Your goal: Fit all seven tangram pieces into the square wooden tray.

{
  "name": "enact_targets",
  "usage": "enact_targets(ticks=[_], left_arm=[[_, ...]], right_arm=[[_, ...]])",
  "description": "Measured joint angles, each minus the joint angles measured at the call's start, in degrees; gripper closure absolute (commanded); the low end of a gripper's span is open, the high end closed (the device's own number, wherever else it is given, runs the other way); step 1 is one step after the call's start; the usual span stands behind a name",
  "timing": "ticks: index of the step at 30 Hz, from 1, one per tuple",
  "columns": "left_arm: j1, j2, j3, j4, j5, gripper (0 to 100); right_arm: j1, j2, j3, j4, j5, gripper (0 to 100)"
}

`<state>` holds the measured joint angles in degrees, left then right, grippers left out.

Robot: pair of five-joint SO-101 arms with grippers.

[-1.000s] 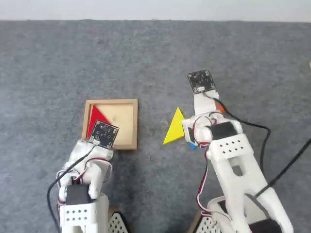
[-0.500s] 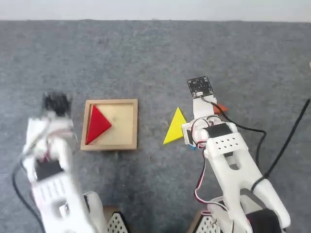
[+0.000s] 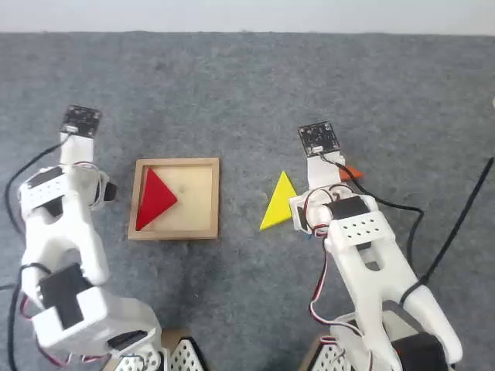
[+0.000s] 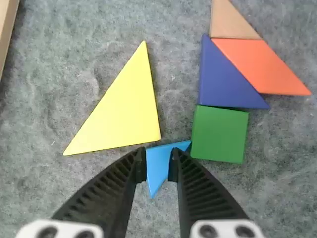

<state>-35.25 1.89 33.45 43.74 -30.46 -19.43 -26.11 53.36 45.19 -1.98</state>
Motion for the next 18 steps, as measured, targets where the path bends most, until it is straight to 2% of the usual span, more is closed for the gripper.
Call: enact_targets(ticks=[3, 11, 18], left_arm=[[2.1, 0.5, 0.4, 1.1, -0.7, 76], [13.0, 0.5, 5.2, 3.2, -1.3, 76], [13.5, 0.5, 3.4, 4.1, 0.2, 75]], right_arm=[[0.0, 0.0, 0.0, 0.0, 0.0, 91.6], [0.0, 0.0, 0.0, 0.0, 0.0, 91.6], [0.0, 0.0, 0.0, 0.0, 0.0, 91.6]])
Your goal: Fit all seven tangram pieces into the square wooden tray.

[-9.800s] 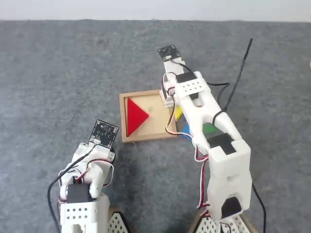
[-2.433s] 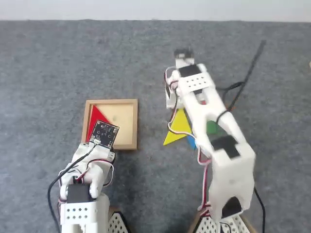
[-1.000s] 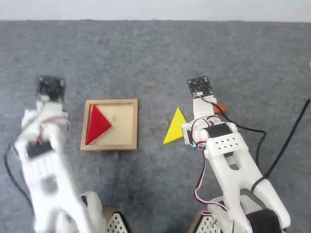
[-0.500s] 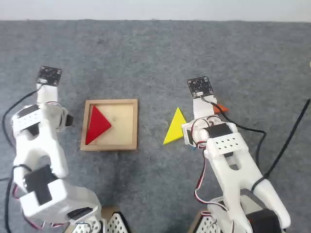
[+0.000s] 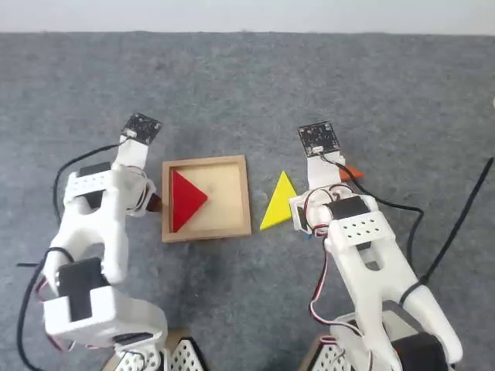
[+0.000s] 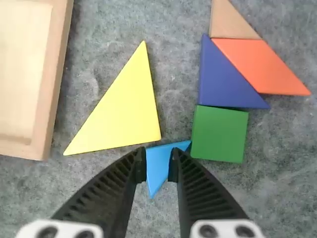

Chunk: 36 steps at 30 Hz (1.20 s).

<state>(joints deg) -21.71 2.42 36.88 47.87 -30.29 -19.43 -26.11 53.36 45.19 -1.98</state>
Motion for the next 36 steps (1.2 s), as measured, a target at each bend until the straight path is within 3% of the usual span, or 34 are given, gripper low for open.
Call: enact_targets(ticks=[4, 8, 15, 19, 23, 26, 36], left_arm=[[-5.1, -4.0, -4.0, 0.2, 5.1, 75], [-7.8, -19.1, -1.0, 1.5, 7.0, 75], [-3.8, -59.1, 27.9, 3.7, 7.4, 75], [-1.4, -75.0, 44.5, 3.7, 7.4, 75], [-0.9, -82.2, 52.9, 3.7, 7.4, 75], [-0.6, -85.7, 56.3, 3.7, 7.4, 75], [-0.7, -94.5, 60.5, 3.7, 7.4, 76]], right_arm=[[0.0, 0.0, 0.0, 0.0, 0.0, 91.3], [0.0, 0.0, 0.0, 0.0, 0.0, 91.2], [-0.4, 0.4, 0.0, 0.0, 0.0, 91.0], [-6.6, 0.4, 0.0, 0.0, -4.7, 88.9], [-10.3, 0.4, 0.0, 0.0, -16.4, 75.8], [-10.1, 0.4, 0.0, 0.0, -19.4, 68.5], [-10.5, 9.5, -0.7, -4.8, -22.4, 68.0]])
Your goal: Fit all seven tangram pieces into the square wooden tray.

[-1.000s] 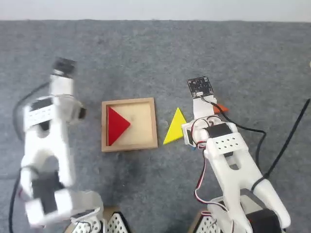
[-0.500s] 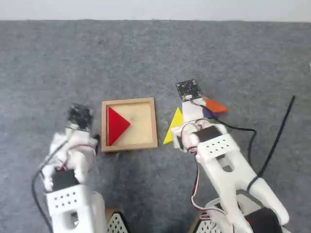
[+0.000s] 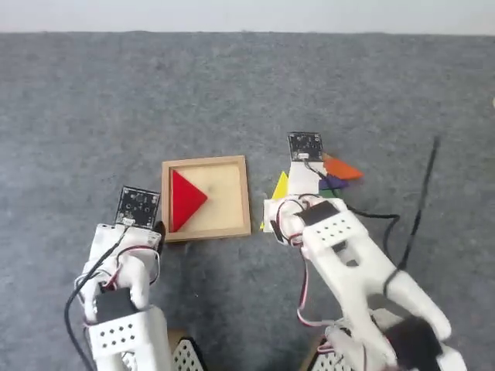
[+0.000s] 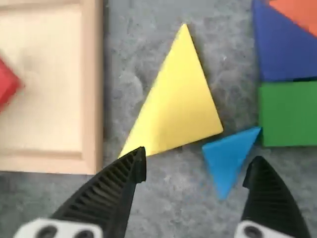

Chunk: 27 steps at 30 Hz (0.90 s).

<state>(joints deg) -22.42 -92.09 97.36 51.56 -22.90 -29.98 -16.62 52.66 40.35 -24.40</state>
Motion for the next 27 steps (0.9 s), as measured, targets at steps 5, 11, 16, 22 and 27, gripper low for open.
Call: enact_targets(ticks=[5, 11, 16, 22, 27], left_arm=[[-0.2, -0.8, 0.0, 1.8, 0.0, 76], [-9.5, -0.9, 0.1, -2.3, 6.2, 76], [-21.0, -0.9, 0.1, -5.4, 8.5, 76], [-30.2, -0.9, 0.1, -5.5, 8.6, 75], [-31.0, -0.9, 0.1, -5.5, 8.6, 75]], right_arm=[[0.0, 11.0, -9.1, 5.8, 1.1, 68.0], [-0.1, 17.9, -16.4, 8.0, 1.1, 68.0], [-0.2, 19.4, -18.0, 8.0, 1.1, 68.0], [0.4, 19.4, -18.1, 8.0, 1.1, 68.0], [1.8, 19.5, -20.0, 8.0, -2.8, 68.0]])
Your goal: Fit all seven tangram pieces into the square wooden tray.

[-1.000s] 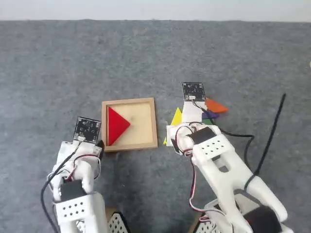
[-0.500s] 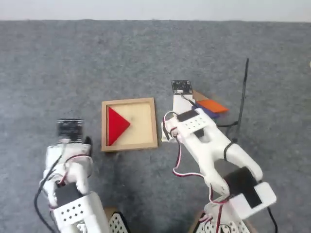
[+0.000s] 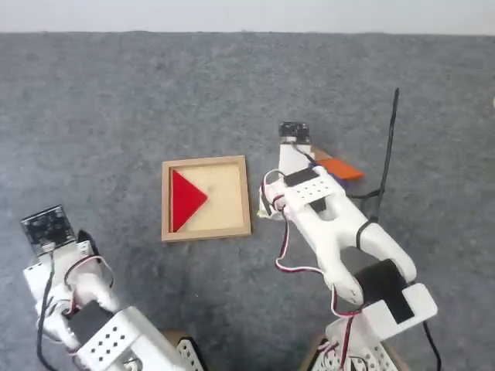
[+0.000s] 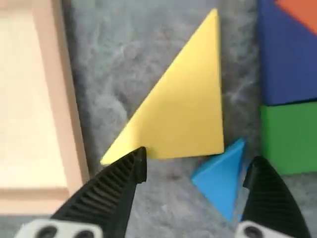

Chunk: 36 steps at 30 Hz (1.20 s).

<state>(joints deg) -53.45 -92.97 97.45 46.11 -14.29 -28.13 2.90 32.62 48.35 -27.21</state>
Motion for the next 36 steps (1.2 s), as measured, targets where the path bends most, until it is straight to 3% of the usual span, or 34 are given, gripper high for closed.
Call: enact_targets(ticks=[12, 25, 36], left_arm=[[4.3, 0.0, 0.0, 2.8, 0.0, 75], [4.2, 0.0, 0.0, 2.8, 0.0, 76], [4.2, 0.0, 0.0, 2.8, 0.0, 76]], right_arm=[[0.3, 9.9, -9.7, -0.3, -6.0, 68.0], [-0.3, 20.7, -24.5, 9.8, -6.4, 68.4], [0.5, 20.6, -26.0, 13.8, -6.2, 87.3]])
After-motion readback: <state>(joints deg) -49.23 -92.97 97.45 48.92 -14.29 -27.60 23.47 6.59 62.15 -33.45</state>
